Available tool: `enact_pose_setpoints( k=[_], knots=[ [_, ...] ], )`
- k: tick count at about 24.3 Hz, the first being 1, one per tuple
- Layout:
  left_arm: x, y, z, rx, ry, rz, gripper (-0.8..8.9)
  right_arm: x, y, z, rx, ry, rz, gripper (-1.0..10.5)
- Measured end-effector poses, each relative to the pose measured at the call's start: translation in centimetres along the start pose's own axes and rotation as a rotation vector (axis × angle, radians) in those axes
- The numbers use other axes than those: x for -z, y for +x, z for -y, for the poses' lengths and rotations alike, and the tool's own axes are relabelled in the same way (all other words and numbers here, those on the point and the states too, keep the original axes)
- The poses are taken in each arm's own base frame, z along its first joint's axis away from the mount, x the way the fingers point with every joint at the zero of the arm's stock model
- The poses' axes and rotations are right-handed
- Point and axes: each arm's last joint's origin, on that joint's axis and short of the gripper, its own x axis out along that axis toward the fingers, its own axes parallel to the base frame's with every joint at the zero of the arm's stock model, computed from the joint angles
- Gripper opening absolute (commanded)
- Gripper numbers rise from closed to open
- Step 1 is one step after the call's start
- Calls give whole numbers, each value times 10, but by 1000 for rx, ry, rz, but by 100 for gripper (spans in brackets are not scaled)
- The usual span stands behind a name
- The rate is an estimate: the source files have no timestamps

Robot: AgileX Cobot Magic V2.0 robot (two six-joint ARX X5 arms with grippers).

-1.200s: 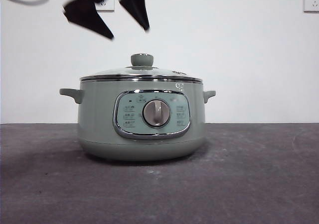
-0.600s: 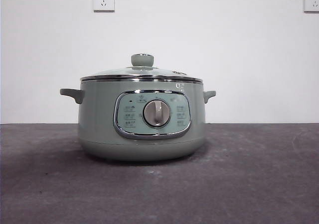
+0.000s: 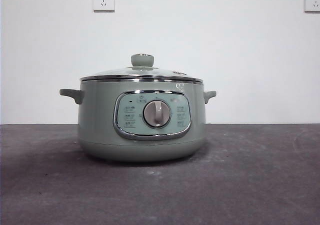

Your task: Pick up the egg,open the lid,put the egg in the pot,close the lid

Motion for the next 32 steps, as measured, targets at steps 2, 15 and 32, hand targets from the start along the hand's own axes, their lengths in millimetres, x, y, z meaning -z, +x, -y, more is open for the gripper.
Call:
enact_pose_setpoints(
  k=[2, 15, 32],
  knots=[
    [0, 0, 0, 0, -3, -1, -4, 0, -1, 0, 0, 2, 3, 1],
    [0, 0, 0, 0, -1, 1, -4, 1, -3, -1, 0, 1, 8, 1],
    [21, -71, -8, -603, 387, 482, -4, 1, -3, -1, 0, 4, 9, 1]
  ],
)
